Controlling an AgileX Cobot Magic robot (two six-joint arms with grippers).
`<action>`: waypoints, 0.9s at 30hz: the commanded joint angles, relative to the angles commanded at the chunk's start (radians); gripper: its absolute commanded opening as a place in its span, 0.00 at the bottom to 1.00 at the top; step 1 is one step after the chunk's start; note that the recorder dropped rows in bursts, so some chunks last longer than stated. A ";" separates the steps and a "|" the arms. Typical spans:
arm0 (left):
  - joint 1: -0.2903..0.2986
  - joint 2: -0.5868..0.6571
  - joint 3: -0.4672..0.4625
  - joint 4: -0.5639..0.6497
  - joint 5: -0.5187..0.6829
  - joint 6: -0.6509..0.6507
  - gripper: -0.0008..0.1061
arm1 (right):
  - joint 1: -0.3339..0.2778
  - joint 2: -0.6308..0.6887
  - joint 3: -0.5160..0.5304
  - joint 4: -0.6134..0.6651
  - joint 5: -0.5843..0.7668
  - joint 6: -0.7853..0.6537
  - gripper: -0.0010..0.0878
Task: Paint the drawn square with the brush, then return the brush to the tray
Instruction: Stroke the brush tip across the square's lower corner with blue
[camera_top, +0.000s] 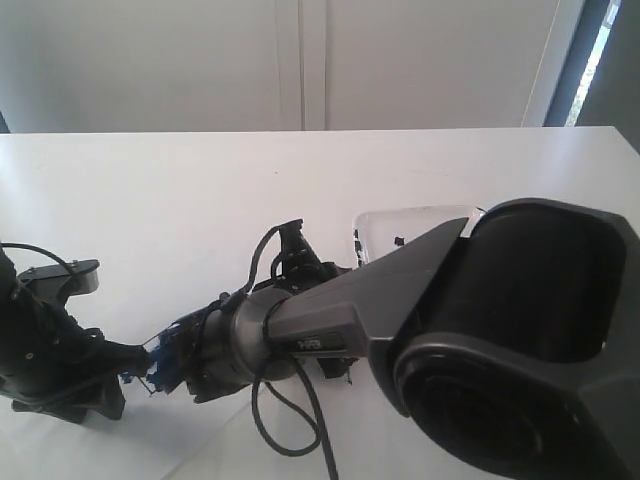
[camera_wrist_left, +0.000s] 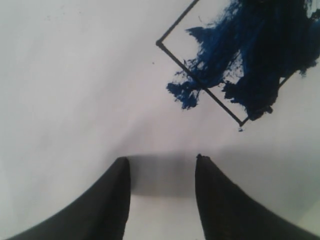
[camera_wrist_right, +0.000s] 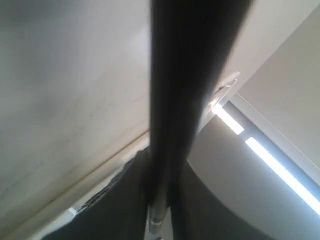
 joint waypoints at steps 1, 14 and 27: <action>0.000 0.000 0.000 0.000 0.000 0.000 0.45 | 0.005 0.000 0.000 0.004 0.000 0.002 0.01; 0.000 0.000 0.000 0.002 0.004 0.010 0.45 | 0.040 -0.004 0.000 -0.032 0.000 0.004 0.01; 0.000 0.000 0.011 0.006 0.004 0.014 0.45 | -0.015 -0.056 -0.067 -0.051 0.000 -0.028 0.01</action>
